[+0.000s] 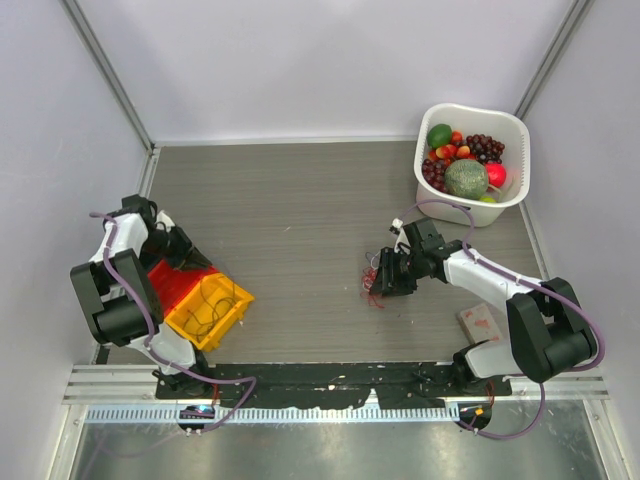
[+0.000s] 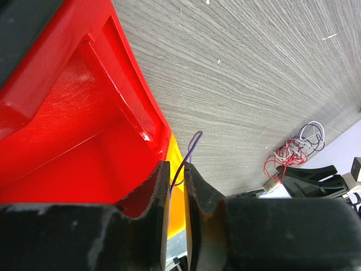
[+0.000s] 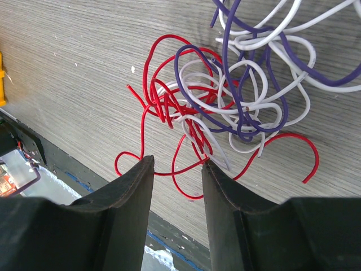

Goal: Untangle the cables

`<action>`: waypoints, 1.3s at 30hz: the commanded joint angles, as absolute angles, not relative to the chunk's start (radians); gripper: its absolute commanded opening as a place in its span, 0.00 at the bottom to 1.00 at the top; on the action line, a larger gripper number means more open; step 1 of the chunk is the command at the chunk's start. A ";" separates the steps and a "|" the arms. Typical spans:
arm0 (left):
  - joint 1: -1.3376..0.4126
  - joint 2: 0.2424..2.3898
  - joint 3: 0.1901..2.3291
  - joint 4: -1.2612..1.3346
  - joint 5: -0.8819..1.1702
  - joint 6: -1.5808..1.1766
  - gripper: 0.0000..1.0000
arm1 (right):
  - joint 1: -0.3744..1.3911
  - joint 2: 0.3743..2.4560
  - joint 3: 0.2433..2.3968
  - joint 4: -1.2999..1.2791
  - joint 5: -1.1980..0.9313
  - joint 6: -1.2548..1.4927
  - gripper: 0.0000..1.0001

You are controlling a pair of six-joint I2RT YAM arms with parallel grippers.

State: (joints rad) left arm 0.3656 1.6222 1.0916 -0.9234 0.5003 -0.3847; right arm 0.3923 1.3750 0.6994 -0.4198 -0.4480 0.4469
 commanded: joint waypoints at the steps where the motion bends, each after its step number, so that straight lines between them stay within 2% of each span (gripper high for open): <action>1: 0.356 1.578 1.108 -0.917 0.512 -0.371 0.15 | 0.390 1.377 0.738 -0.411 -0.454 0.443 0.45; 3: 0.351 1.563 1.104 -0.917 0.506 -0.368 0.06 | 0.388 1.379 0.738 -0.411 -0.454 0.442 0.45; 6: 0.345 1.520 1.097 -0.905 0.502 -0.374 0.00 | 0.390 1.378 0.738 -0.411 -0.456 0.443 0.45; 10: 0.325 1.418 1.072 -0.905 0.480 -0.371 0.00 | 0.390 1.379 0.736 -0.411 -0.459 0.445 0.45; 14: 0.287 1.270 1.013 -0.968 0.327 -0.379 0.00 | 0.390 1.379 0.736 -0.411 -0.462 0.446 0.45; 18: 0.255 1.197 0.946 -1.072 0.157 -0.521 0.00 | 0.390 1.390 0.738 -0.413 -0.468 0.446 0.45; 21: 0.255 1.148 0.934 -1.109 0.133 -0.622 0.00 | 0.390 1.401 0.741 -0.413 -0.474 0.452 0.45; 26: 0.247 1.118 0.855 -1.125 0.149 -0.791 0.00 | 0.390 1.399 0.744 -0.414 -0.476 0.453 0.45; 35: 0.247 1.186 0.873 -1.081 -0.135 -0.916 0.00 | 0.390 1.373 0.749 -0.426 -0.466 0.457 0.45; 39: 0.247 1.195 0.861 -1.045 -0.149 -0.937 0.00 | 0.390 1.352 0.761 -0.442 -0.446 0.457 0.45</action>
